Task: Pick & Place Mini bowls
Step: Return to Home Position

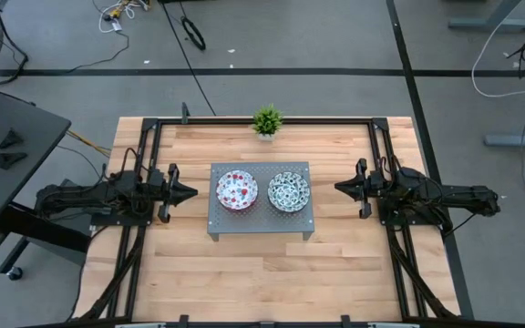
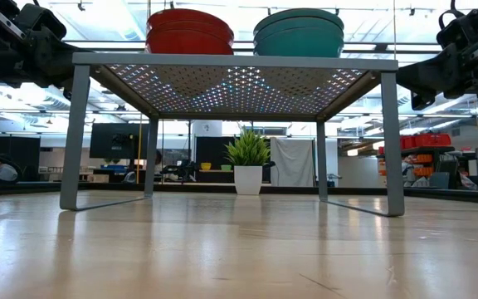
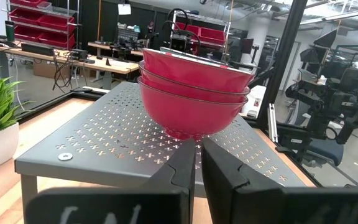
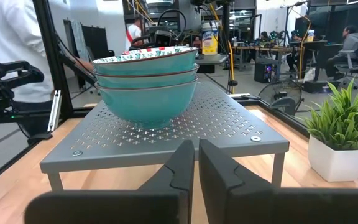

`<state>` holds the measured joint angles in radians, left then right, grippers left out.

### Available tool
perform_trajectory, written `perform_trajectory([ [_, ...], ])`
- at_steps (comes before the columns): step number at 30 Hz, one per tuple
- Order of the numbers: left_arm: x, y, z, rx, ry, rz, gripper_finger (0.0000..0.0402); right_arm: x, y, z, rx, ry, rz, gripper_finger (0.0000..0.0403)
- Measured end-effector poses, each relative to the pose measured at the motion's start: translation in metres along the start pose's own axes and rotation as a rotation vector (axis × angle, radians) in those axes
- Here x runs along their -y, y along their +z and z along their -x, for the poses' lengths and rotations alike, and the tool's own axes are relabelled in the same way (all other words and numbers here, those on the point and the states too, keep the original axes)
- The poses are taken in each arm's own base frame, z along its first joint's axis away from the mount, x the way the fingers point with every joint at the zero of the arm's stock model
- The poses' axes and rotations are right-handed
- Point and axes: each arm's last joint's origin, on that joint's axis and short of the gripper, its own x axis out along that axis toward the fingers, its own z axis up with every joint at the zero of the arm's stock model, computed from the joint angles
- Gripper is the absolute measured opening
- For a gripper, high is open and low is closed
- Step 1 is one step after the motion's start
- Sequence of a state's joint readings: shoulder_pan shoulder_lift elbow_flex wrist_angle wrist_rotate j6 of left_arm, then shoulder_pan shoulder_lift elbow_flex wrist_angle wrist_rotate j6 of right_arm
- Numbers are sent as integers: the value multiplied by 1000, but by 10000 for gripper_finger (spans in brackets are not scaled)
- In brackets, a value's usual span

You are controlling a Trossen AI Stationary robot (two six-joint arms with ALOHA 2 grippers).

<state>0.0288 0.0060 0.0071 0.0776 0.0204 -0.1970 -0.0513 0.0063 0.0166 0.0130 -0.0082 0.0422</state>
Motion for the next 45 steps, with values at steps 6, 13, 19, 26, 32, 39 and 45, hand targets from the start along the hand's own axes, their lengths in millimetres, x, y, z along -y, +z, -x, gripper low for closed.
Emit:
perform_trajectory([
  [6,0,0,0,-1,0,1,32,0,0,0,0,0,0,29],
  [13,0,0,0,0,0,0,32,0,0,0,0,0,0,29],
  [19,0,0,0,-1,0,0,32,0,0,0,1,0,0,29],
  [26,0,0,0,0,0,0,32,0,0,0,0,0,0,29],
  [32,0,0,0,0,0,0,32,0,0,0,1,0,0,29],
  [39,0,0,0,-1,0,1,32,0,0,0,0,0,0,29],
  [45,0,0,0,0,0,0,32,0,0,0,1,0,0,29],
])
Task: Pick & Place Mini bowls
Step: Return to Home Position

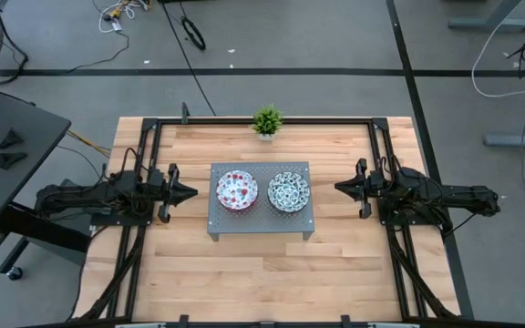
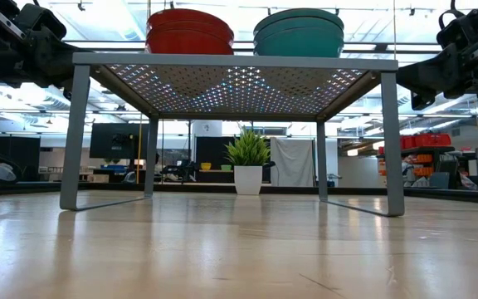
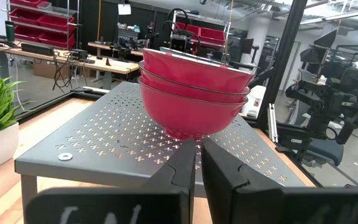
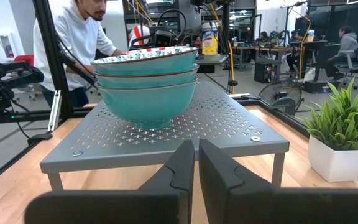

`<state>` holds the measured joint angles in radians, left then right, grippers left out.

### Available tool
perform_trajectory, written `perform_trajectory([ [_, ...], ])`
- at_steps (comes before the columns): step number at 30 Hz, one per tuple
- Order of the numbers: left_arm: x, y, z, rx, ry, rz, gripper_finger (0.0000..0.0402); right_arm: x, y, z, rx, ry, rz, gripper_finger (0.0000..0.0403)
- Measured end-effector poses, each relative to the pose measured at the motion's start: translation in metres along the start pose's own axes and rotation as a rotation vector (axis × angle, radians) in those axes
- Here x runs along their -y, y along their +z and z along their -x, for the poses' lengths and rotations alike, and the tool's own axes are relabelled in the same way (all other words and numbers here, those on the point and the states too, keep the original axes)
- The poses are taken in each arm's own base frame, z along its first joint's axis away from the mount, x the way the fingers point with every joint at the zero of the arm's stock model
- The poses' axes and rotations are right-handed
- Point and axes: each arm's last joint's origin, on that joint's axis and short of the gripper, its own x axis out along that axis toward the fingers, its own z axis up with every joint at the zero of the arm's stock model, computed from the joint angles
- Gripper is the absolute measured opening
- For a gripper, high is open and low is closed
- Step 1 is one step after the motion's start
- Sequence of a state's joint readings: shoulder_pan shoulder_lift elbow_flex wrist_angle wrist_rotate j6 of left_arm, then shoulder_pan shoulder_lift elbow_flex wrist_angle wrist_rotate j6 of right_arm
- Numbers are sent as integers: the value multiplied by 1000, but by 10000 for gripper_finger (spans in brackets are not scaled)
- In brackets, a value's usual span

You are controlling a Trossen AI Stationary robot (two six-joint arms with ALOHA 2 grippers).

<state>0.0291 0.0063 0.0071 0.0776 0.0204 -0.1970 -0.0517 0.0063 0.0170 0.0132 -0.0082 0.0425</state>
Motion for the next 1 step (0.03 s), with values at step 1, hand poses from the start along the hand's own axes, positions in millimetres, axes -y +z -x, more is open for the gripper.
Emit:
perform_trajectory([
  [1,0,0,0,0,0,0,32,0,0,0,0,0,0,29],
])
